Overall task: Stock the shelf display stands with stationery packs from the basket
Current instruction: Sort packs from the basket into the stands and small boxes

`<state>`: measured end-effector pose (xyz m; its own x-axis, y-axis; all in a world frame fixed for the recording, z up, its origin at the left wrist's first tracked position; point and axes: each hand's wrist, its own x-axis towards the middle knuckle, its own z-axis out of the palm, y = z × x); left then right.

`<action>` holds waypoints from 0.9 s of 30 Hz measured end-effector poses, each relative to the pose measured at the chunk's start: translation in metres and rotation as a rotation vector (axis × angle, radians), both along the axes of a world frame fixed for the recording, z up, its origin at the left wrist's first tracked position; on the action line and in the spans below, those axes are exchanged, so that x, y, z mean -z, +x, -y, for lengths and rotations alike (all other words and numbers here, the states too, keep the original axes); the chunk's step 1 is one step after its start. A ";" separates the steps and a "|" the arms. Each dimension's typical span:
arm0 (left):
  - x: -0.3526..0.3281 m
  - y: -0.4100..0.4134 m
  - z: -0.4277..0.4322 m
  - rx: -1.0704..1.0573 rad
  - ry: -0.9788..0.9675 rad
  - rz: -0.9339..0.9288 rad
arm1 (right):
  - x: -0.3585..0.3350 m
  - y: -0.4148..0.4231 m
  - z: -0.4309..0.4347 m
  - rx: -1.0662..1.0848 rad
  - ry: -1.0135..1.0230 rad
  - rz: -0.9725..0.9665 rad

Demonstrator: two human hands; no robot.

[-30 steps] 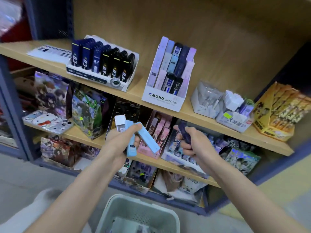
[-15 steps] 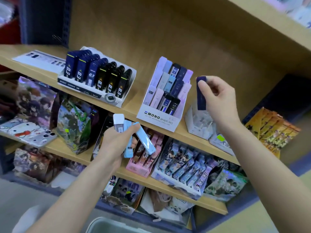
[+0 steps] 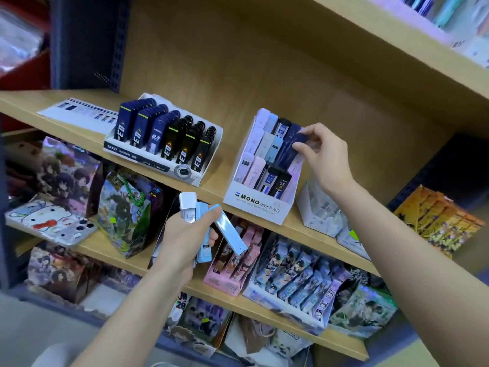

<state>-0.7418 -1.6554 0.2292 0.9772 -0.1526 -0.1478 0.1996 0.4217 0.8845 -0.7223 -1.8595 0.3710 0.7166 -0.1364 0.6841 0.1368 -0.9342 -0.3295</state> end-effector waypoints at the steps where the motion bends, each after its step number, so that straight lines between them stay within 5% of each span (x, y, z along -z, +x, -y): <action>1: 0.000 0.000 0.000 0.002 -0.001 0.000 | -0.003 0.002 0.001 0.042 -0.064 -0.006; 13: 0.000 0.004 0.003 0.007 -0.007 -0.009 | 0.010 -0.003 0.003 0.246 -0.649 -0.142; 19: -0.001 0.003 0.002 0.031 -0.076 -0.018 | 0.034 -0.042 -0.038 -0.012 -0.125 0.031; 24: -0.003 -0.001 0.002 0.056 -0.131 0.040 | 0.066 -0.079 -0.072 -0.150 0.034 -0.352; 27: -0.005 -0.006 0.004 0.076 -0.111 0.118 | 0.080 -0.083 -0.076 -0.218 0.318 -0.546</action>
